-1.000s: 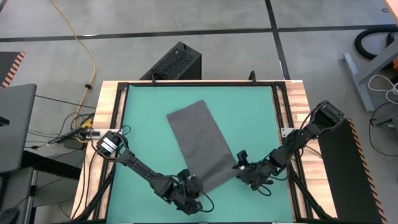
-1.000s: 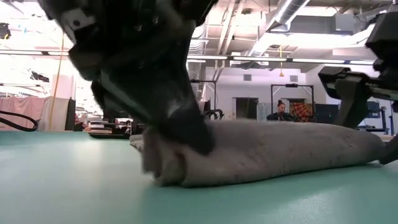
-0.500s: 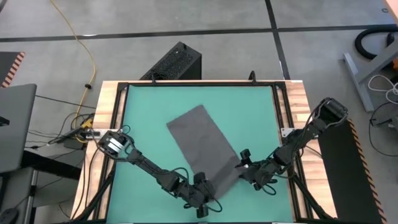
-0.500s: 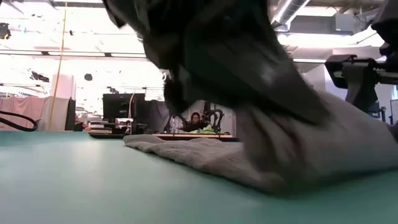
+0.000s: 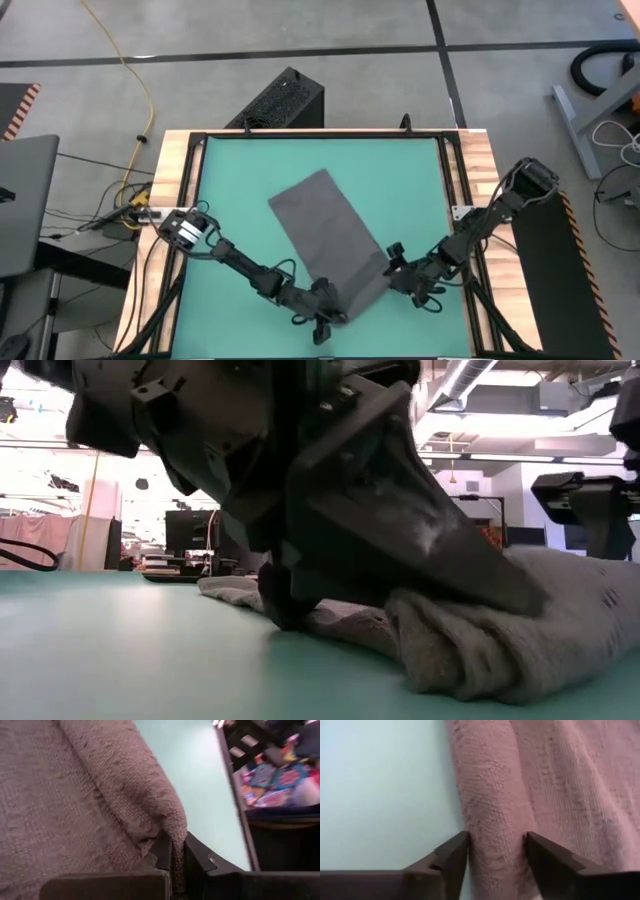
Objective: Roll towel
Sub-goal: Roll the black towel
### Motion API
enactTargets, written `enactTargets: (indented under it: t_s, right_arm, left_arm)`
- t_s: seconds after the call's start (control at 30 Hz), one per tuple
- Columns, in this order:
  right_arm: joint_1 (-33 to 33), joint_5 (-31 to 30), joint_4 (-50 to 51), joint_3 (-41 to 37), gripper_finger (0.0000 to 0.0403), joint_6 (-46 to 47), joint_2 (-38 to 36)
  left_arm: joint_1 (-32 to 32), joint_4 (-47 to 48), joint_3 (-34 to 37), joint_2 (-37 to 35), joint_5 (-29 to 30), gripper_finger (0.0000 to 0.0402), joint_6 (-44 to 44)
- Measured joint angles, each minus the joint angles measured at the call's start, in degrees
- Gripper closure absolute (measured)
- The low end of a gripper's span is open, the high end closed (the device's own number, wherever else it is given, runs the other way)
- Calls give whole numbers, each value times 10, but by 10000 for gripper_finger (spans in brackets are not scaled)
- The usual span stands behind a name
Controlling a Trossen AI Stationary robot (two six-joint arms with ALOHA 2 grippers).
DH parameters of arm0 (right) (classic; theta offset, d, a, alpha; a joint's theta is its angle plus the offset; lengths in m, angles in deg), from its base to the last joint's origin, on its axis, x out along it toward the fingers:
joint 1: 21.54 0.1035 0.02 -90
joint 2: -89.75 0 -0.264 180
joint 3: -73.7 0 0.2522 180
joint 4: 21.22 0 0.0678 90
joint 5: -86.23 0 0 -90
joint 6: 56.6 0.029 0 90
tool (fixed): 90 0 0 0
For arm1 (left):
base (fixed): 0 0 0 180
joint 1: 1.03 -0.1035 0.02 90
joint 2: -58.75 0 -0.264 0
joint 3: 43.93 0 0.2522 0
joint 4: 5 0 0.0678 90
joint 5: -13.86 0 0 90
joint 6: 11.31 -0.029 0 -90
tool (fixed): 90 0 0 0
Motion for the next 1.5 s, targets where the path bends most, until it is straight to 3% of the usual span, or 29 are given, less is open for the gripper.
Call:
enactTargets:
  t_s: [0.1, 0.23, 0.4, 0.7, 0.8, 0.87, 1.03, 1.13, 1.2, 1.27, 1.43, 1.5]
  right_arm:
    - [-13, 25, 4, 0, 251, 28, 0]
    - [-39, 86, 2, 1, 357, 53, -2]
    - [-105, 214, 9, 2, 358, 166, -3]
    - [-227, 387, 47, 1, 352, 214, 1]
    - [-248, 404, 52, 0, 352, 228, 2]
    - [-258, 405, 56, 0, 351, 235, 2]
    - [-277, 416, 60, 0, 350, 242, 2]
    - [-290, 434, 61, 0, 350, 242, 2]
    - [-298, 441, 62, 0, 350, 242, 2]
    - [-307, 443, 64, 0, 350, 242, 2]
    - [-318, 446, 72, 0, 350, 241, 2]
    - [-318, 446, 73, 0, 350, 241, 2]
  left_arm:
    - [-8, -56, 23, -1, -21, 399, 7]
    - [-16, -61, 34, -2, -45, 400, 28]
    - [-24, -43, 35, -2, -75, 393, 63]
    - [-45, 40, 34, -28, -167, 279, 78]
    - [-50, 75, 38, -53, -177, 265, 66]
    - [-50, 110, 41, -79, -154, 263, 46]
    - [-34, 131, 37, -154, -10, 261, -40]
    - [-18, 122, 33, -159, 66, 261, -93]
    - [-13, 125, 22, -151, 84, 261, -116]
    - [-13, 129, 8, -146, 74, 261, -117]
    - [-16, 212, 3, -144, -35, 260, -72]
    - [-15, 213, 3, -144, -41, 260, -53]
